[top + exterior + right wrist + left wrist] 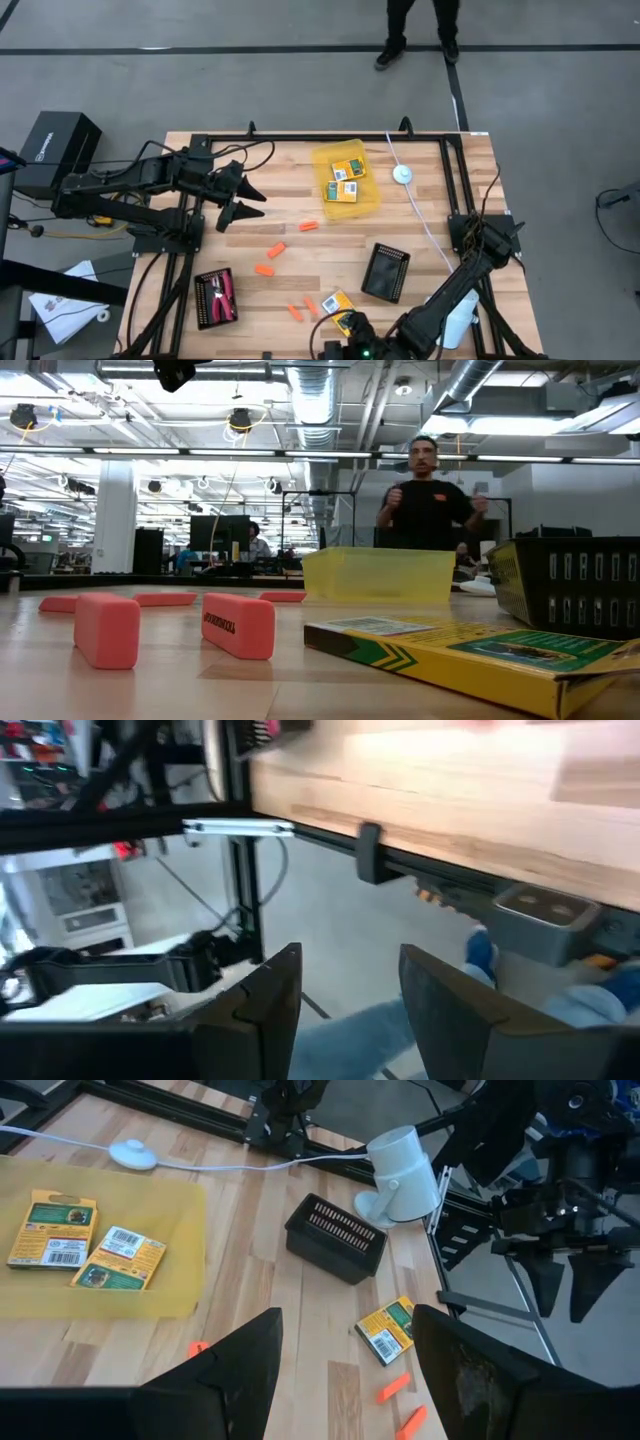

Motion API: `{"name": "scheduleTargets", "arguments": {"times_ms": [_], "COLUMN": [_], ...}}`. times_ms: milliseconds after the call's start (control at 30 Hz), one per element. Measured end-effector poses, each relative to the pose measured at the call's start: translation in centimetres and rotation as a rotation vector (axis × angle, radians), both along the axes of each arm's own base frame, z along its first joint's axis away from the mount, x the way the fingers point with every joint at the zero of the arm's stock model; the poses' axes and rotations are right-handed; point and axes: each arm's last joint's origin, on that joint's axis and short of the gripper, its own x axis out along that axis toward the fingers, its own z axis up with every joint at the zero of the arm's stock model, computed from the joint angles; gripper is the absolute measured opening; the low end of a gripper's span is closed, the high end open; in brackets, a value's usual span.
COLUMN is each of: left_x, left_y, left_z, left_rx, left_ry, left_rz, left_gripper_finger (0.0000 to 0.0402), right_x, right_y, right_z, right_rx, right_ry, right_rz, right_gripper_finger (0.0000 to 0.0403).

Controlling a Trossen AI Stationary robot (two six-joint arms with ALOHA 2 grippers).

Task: Pick & Place School Supplies
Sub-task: Put the yellow crayon box into the yellow bin

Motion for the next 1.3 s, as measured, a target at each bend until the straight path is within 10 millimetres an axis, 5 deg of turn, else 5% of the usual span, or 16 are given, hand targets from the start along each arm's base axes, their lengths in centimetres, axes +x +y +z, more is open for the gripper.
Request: {"name": "scheduleTargets", "arguments": {"times_ms": [400, 1033, 1300], "left_x": [0.0, 0.0, 0.0], "left_y": [0.0, 0.0, 0.0], "left_z": [0.0, 0.0, 0.0], "left_rx": [0.004, 0.003, -0.02], "left_ry": [-0.001, -0.001, 0.003], "left_rz": [0.0, 0.001, 0.012], "left_gripper_finger": [0.022, 0.022, 0.022], "right_x": [1.5, -1.4, -0.8], "right_y": [-1.2, -1.8, -0.3], "right_z": [0.4, -1.9, -6.3], "right_rx": [-0.051, -0.141, -0.123], "right_ry": [-0.057, 0.278, 0.382], "right_rz": [-0.014, 0.02, 0.055], "right_gripper_finger": [0.0159, 0.0159, 0.0159]}}
